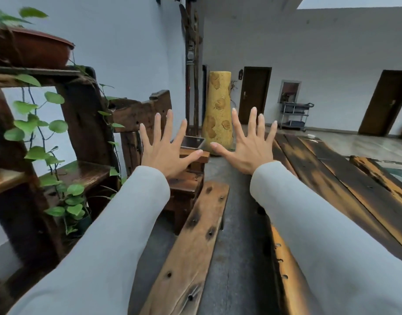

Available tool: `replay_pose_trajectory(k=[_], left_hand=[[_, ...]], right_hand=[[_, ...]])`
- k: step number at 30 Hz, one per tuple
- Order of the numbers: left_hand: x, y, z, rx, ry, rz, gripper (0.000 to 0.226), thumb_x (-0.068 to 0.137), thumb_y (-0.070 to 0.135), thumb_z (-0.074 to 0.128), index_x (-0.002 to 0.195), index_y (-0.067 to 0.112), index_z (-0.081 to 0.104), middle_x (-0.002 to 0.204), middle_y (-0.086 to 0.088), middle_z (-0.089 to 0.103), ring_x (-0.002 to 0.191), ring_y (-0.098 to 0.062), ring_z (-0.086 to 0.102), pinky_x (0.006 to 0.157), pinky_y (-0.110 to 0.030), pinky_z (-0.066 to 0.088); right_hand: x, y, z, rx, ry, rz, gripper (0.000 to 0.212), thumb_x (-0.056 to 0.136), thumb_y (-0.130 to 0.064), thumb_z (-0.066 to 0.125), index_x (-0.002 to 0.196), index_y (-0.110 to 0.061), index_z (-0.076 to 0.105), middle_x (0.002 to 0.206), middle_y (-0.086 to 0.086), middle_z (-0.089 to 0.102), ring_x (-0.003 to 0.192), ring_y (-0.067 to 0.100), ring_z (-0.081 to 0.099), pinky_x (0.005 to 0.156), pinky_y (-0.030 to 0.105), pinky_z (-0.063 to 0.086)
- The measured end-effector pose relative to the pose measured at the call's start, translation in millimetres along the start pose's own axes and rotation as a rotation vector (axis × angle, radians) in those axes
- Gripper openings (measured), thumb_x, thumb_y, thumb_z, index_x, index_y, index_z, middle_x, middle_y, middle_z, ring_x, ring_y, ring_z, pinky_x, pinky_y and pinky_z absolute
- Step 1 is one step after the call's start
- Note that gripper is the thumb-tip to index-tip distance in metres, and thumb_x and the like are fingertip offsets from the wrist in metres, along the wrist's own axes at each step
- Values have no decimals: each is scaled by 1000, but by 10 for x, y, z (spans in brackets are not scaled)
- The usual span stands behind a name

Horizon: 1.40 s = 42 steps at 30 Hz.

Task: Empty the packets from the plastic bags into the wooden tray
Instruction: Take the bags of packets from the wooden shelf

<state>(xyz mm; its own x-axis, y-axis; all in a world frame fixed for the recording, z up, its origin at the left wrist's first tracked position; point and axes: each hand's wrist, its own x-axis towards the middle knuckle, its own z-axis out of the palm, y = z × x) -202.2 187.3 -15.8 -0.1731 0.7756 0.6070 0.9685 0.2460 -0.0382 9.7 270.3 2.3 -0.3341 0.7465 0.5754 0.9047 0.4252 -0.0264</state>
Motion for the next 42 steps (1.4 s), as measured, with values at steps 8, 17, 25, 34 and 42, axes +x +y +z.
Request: replay_pose_trajectory(k=[8, 17, 25, 34, 42], left_hand=[[82, -1104, 101, 95, 23, -112, 95, 78, 88, 7, 154, 35, -9, 164, -5, -22, 151, -33, -19, 117, -67, -4], [-217, -2130, 97, 180, 12, -234, 91, 81, 85, 11, 154, 35, -11, 164, -5, -21, 150, -33, -20, 117, -66, -7], [-571, -2920, 22, 328, -34, -416, 91, 80, 86, 11, 154, 37, -8, 165, -4, -18, 151, -32, -19, 116, -67, -5], [-810, -3458, -73, 454, -80, -639, 92, 79, 88, 11, 154, 38, -10, 164, -2, -22, 150, -32, -22, 115, -68, -7], [-923, -3672, -64, 572, -95, -796, 91, 79, 88, 9, 153, 39, -10, 165, -3, -21, 150, -32, -21, 117, -66, -5]], right_hand=[[474, -1100, 371, 64, 14, -111, 103, 77, -96, 10, 158, -40, -19, 171, 17, -15, 157, 41, -10, 119, 66, -15], [679, -2279, 804, 190, -6, -279, 101, 78, -95, 12, 158, -41, -18, 171, 16, -14, 158, 39, -9, 122, 66, -12], [813, -3263, 1108, 312, -13, -466, 101, 78, -96, 10, 158, -41, -18, 172, 16, -12, 158, 40, -6, 122, 67, -7], [1051, -4179, 1302, 479, 23, -699, 99, 81, -94, 13, 159, -40, -15, 172, 17, -8, 158, 39, -2, 122, 67, -6], [1255, -4713, 1512, 615, 9, -842, 99, 81, -93, 14, 161, -39, -11, 171, 19, -7, 159, 37, -2, 123, 66, -5]])
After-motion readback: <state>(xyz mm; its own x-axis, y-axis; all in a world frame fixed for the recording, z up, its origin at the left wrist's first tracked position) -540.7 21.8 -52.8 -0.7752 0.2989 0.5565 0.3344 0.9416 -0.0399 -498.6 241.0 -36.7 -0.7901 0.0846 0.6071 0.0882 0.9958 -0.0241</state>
